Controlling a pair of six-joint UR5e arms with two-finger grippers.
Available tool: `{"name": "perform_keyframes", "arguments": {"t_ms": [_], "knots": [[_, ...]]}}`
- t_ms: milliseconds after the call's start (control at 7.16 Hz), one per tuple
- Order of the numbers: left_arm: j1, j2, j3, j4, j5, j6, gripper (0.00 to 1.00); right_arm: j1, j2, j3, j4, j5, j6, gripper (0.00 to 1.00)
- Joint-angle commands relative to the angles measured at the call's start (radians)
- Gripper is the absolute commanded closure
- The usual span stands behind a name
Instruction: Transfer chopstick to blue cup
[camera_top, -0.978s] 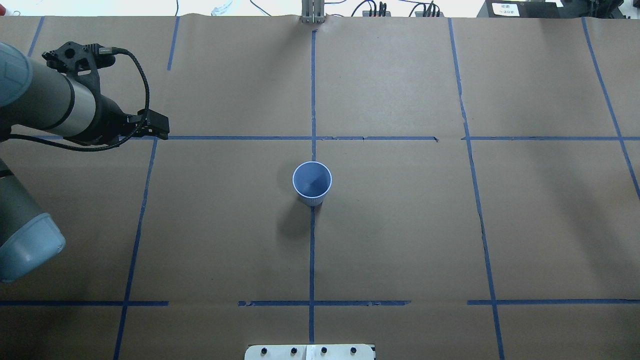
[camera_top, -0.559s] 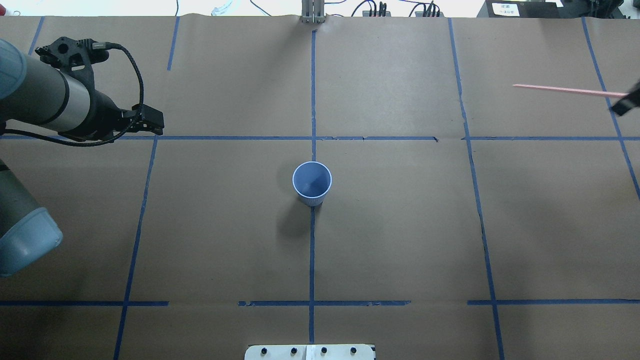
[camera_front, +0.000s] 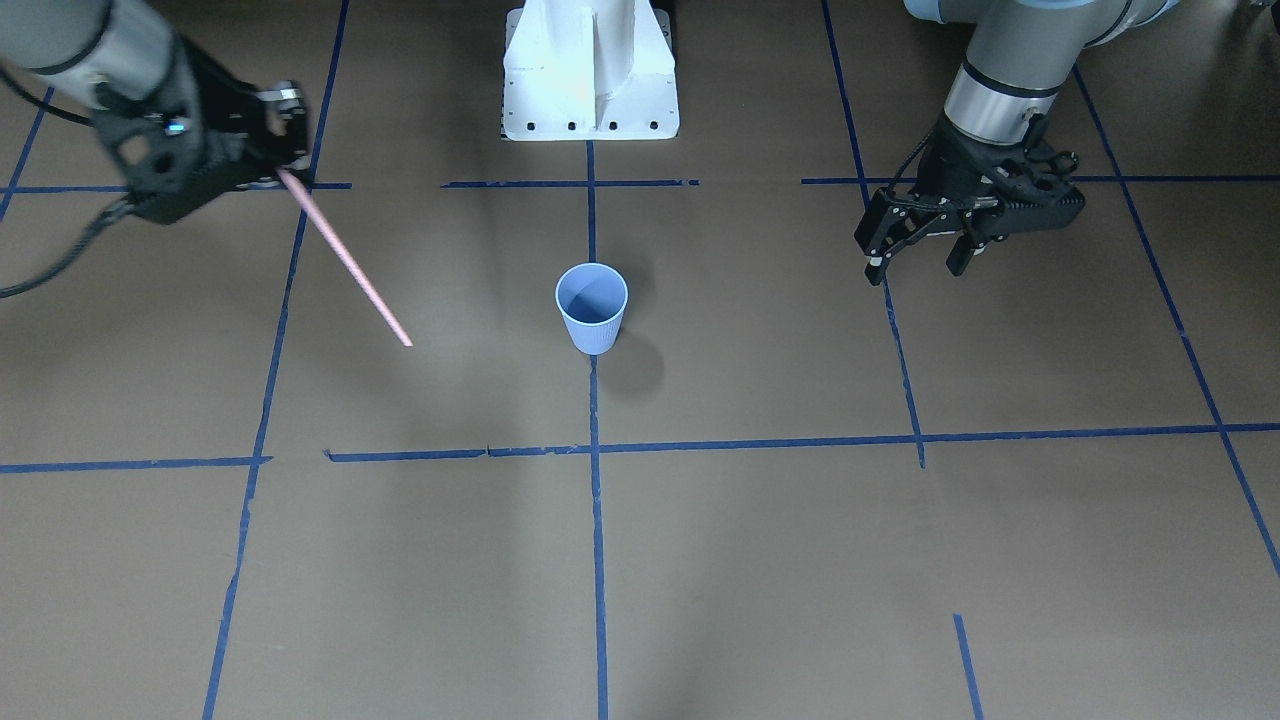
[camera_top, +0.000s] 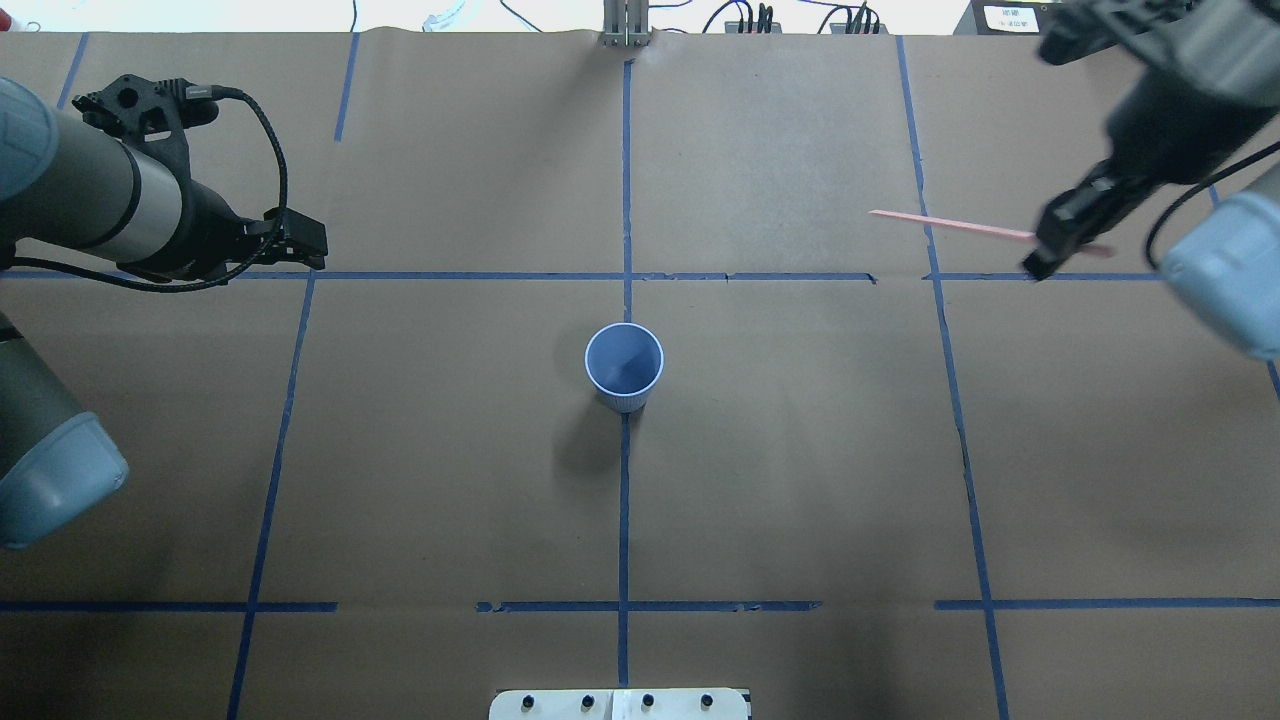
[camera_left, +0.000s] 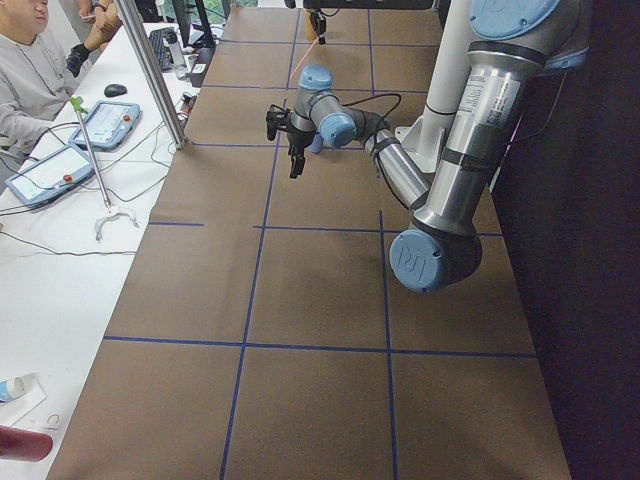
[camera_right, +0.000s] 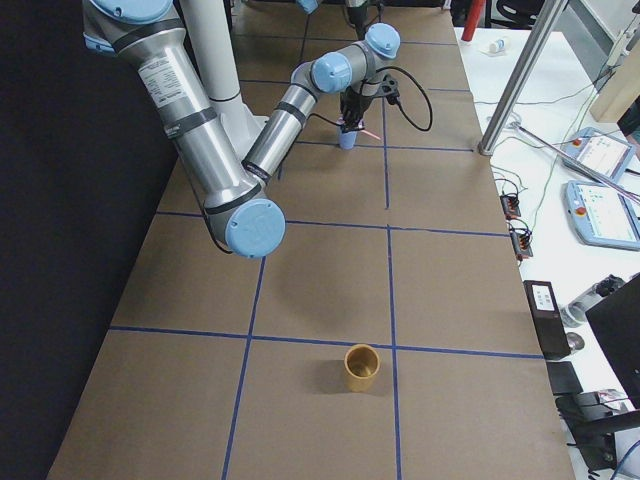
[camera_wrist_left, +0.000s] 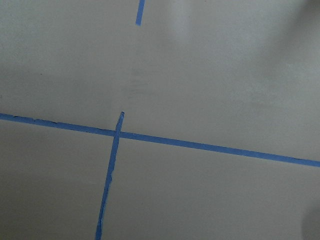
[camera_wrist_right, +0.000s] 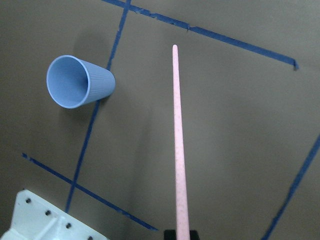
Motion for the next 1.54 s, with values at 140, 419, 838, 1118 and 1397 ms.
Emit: {"name": "perform_keyframes", "arguments": {"t_ms": [140, 419, 838, 1118, 1397], "knots": [[0.0, 0.002, 0.004, 0.0, 0.0, -0.002, 0.0, -0.138, 0.056, -0.117, 0.463, 0.003, 0.677, 1.0], [0.001, 0.002, 0.007, 0.0, 0.0, -0.002, 0.0, -0.164, 0.107, -0.192, 0.563, 0.001, 0.862, 1.0], [0.003, 0.002, 0.007, -0.002, 0.0, -0.002, 0.0, -0.24, 0.136, -0.202, 0.583, 0.003, 0.975, 0.99], [0.003, 0.002, 0.007, -0.002, 0.0, -0.002, 0.0, -0.28, 0.138, -0.205, 0.583, 0.001, 1.005, 0.97], [0.003, 0.002, 0.004, 0.0, 0.0, -0.004, 0.0, -0.296, 0.135, -0.214, 0.577, -0.003, 1.005, 0.96]]}}
